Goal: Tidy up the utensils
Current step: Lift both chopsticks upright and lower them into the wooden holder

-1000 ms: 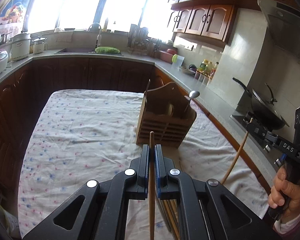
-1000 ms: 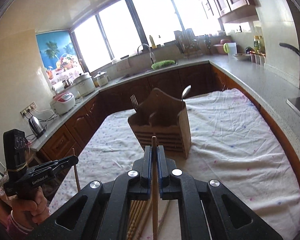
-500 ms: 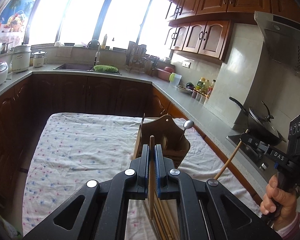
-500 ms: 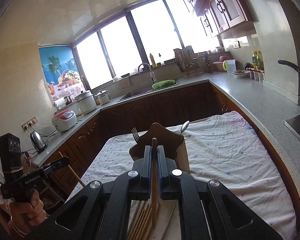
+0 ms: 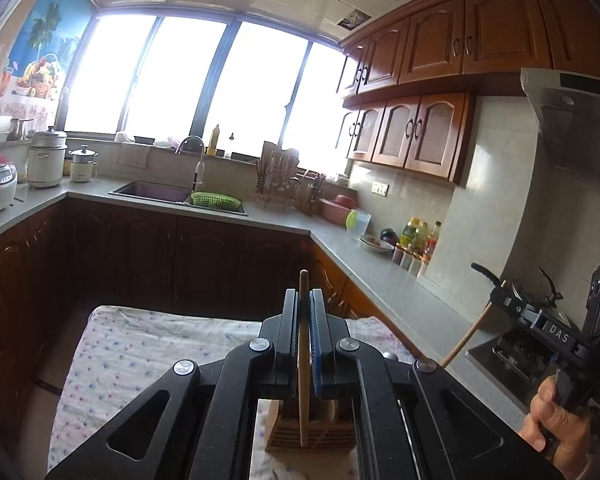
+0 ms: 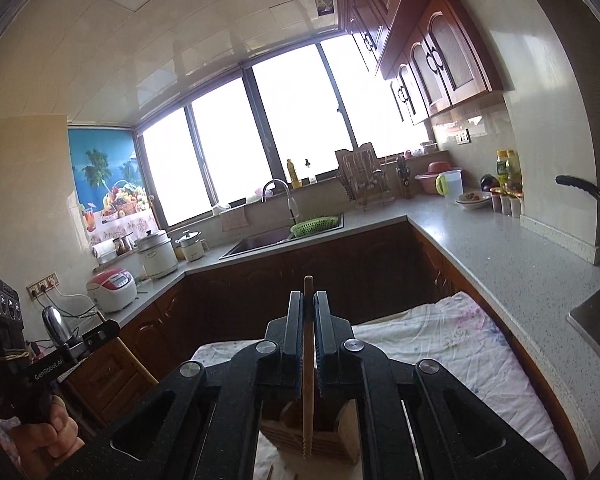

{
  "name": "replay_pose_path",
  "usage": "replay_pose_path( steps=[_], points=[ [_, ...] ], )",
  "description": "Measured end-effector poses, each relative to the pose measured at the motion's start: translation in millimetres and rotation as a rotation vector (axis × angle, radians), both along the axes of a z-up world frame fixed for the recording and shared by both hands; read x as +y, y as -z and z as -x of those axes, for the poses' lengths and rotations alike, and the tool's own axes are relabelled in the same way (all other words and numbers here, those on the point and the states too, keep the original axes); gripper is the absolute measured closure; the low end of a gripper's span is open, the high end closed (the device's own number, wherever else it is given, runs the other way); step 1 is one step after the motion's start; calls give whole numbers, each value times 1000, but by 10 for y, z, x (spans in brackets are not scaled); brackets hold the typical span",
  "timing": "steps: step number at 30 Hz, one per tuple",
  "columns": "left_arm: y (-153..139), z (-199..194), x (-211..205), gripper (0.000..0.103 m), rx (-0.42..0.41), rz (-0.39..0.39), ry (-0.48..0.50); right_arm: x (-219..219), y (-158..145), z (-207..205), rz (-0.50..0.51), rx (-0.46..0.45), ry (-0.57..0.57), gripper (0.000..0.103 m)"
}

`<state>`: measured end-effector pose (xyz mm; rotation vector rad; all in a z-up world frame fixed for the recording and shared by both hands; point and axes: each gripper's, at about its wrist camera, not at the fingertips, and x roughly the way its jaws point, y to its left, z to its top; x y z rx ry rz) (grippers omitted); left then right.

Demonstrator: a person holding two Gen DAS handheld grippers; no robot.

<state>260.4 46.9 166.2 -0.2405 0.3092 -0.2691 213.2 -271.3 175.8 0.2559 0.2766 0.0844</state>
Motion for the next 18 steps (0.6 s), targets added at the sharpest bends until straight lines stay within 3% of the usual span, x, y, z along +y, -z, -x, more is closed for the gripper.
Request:
replay_pose_path(
  steps=[8,18],
  points=[
    [419,-571,-103,100,16,62,-54,-30,137,-426,29,-31,54,98],
    [1115,-1030,-424,99,108,23,-63,35,805,-695,54,37,72,98]
  ],
)
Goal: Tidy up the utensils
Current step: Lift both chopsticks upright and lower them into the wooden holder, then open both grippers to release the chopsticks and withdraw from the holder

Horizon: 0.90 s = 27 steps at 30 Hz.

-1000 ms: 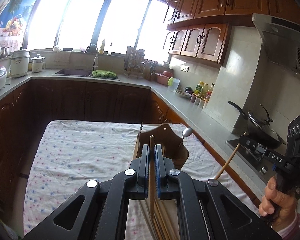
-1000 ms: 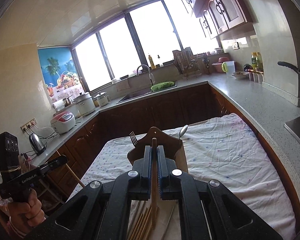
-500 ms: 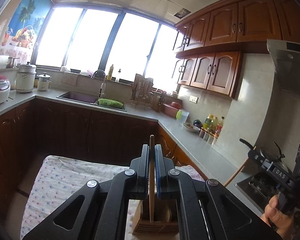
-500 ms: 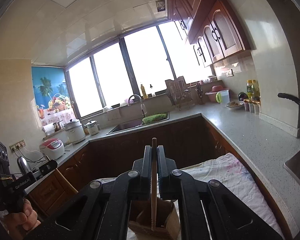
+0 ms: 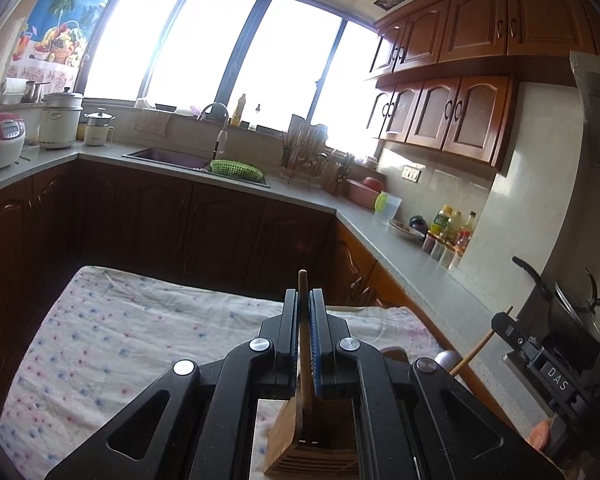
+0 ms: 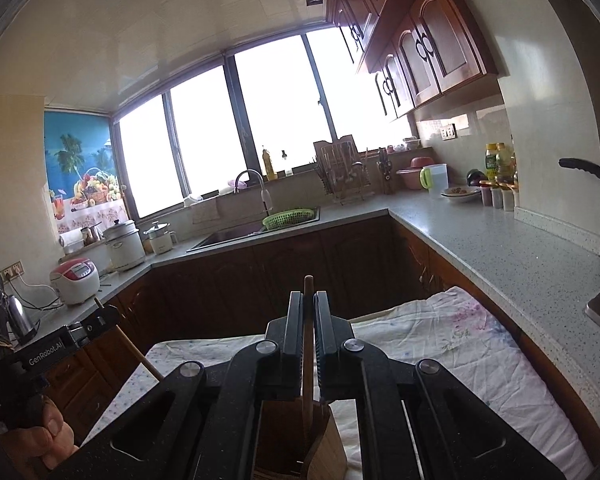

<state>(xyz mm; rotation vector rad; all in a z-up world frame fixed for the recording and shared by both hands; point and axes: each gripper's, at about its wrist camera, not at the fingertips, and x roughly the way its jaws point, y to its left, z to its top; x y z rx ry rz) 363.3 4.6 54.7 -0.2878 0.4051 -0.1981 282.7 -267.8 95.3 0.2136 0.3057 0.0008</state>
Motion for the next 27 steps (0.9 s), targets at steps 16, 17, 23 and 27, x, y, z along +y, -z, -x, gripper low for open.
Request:
replay_pose_path(
  steps=[16,17,23,27],
  points=[
    [-63,-146,77,93,56,-17,4,-67,110,-56,-17,48,9,96],
    [-77,-132,86,82,68,-13,8,-69,122,-60,-20,49,8,93],
    [-198,175,231,34,42,-2,-21,-129,36,109,-57,10,0,28],
    [-167,488,339,19,58,-9,-29,-185,-52,361,-72,-25,5,19]
  ],
)
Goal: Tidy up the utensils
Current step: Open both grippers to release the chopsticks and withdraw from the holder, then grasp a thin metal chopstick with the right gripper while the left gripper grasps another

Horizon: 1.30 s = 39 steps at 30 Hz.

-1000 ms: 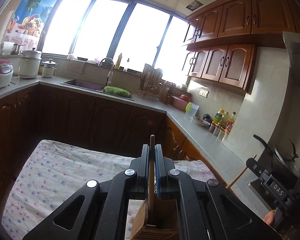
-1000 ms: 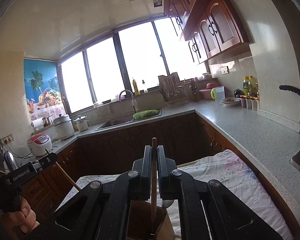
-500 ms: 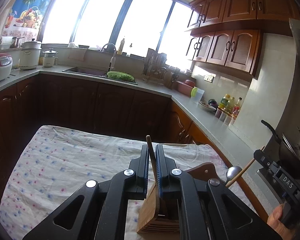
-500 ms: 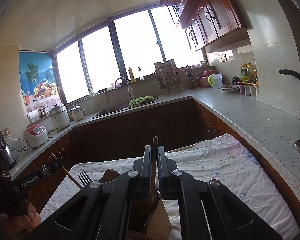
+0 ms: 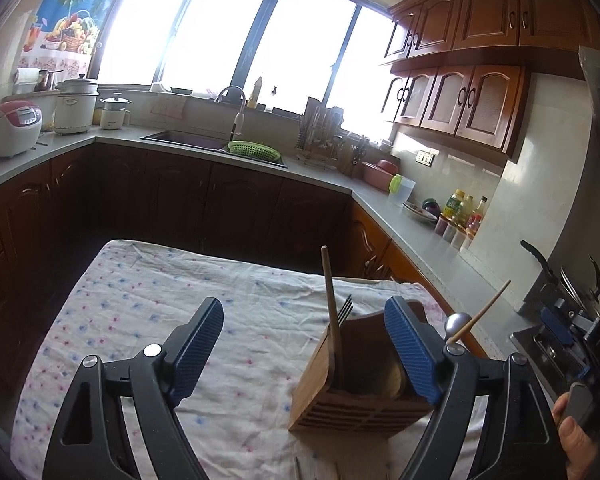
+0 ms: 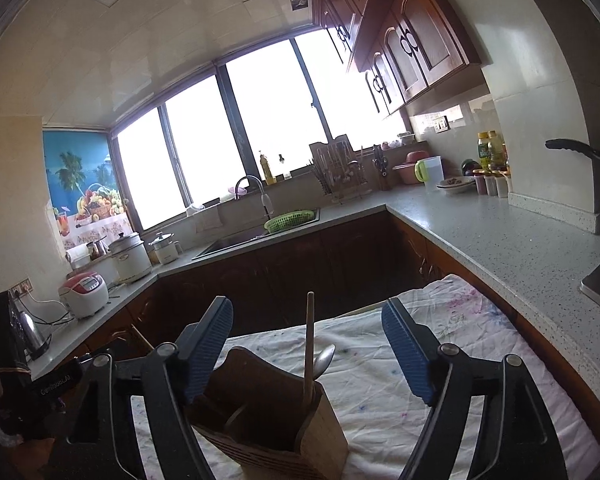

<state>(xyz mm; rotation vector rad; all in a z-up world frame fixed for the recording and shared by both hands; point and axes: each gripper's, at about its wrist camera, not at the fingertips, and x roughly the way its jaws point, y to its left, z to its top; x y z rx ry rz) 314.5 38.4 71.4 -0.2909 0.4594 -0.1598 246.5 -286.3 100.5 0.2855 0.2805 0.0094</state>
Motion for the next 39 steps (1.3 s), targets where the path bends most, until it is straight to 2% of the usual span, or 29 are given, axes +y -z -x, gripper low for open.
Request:
replay_pose_path(
  steps=[2,7,18,29,34,36,37,39],
  points=[
    [38,158,29,17,17,-11,-5,-24,7,126,-12,1,0,9],
    [172,481,71,17,88,-20,-14,-37,161,418,-37,60,-19,9],
    [489,972,132,17,240,28,-7,126,796,952,-77,272,-48,9],
    [672,1074,164,17,312,20,-17,327,1138,1163,-58,347,-86,9],
    [712,1032,144,17,323,17,-14,438,1216,1097,1,439,-75,9],
    [727,1020,135,17,326,16,-13,470,1240,1057,10,480,-65,5],
    [737,1009,131,17,329,14,-13,478,1241,1056,10,482,-59,1],
    [757,984,123,17,336,10,-13,496,1227,1078,30,474,-41,0]
  ],
)
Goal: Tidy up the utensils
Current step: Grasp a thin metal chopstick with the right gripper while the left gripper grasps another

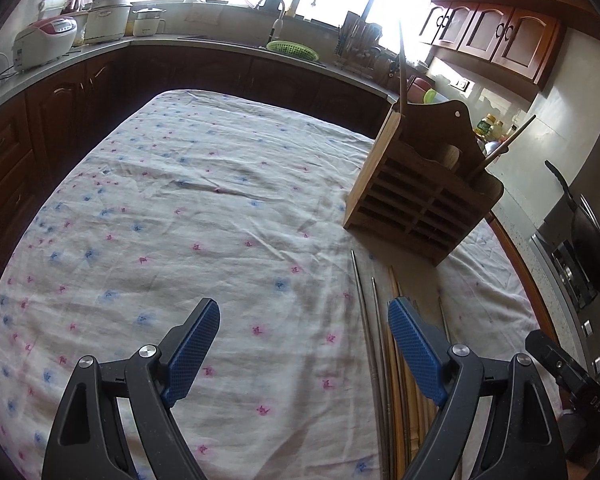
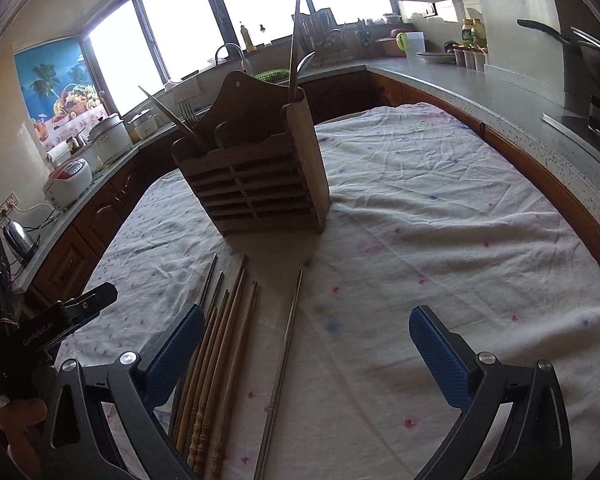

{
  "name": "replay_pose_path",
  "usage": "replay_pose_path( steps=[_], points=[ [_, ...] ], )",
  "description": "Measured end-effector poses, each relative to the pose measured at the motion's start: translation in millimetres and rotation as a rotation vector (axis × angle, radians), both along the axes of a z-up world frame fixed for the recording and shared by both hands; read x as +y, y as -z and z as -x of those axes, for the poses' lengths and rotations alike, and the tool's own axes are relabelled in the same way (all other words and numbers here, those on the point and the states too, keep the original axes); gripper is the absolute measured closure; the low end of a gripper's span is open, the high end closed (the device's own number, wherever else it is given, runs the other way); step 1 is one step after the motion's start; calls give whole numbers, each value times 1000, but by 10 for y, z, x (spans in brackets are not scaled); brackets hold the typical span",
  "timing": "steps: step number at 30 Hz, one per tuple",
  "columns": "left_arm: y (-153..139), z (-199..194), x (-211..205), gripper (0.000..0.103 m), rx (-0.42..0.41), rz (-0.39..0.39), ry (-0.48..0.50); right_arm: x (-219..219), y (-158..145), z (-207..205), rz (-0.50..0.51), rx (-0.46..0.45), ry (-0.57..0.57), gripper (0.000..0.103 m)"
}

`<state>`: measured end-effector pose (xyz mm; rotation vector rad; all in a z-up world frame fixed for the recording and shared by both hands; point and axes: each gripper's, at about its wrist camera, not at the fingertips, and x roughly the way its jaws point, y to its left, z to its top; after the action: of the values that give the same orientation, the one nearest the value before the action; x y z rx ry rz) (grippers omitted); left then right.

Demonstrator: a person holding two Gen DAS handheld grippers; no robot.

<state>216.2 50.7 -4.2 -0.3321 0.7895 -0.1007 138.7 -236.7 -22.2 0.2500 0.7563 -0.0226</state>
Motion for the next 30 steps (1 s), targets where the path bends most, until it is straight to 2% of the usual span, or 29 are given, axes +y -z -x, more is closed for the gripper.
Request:
replay_pose_path(
  steps=[3,6,9,12,14,15,19,20,22,27,30],
  points=[
    [22,-40,-18,17,9,-7,-1,-17,-5,2,-25,-18,-25,0],
    [39,-111,-52,17,21,-17,1,-59,52,-75,-29,16,-1,1],
    [55,-207,-94,17,36,-35,7,-93,114,-137,-64,26,-6,9],
    [69,-345,-158,18,55,-53,17,-9,197,-268,-32,89,-59,22],
    [78,-448,-225,18,66,-72,36,70,255,-341,19,111,-74,52],
    [85,-505,-265,20,70,-82,46,93,300,-383,10,127,-93,56],
    [142,-753,-451,35,98,-121,105,179,482,-554,25,194,-115,78],
    [167,-820,-496,42,110,-131,118,191,526,-594,23,208,-117,83],
    [223,-952,-577,48,132,-141,147,187,568,-643,21,210,-117,85],
    [442,-1225,-750,73,204,-173,212,143,586,-751,6,211,-133,86],
    [459,-1237,-869,75,167,-256,223,142,597,-779,9,205,-143,86]
  ],
)
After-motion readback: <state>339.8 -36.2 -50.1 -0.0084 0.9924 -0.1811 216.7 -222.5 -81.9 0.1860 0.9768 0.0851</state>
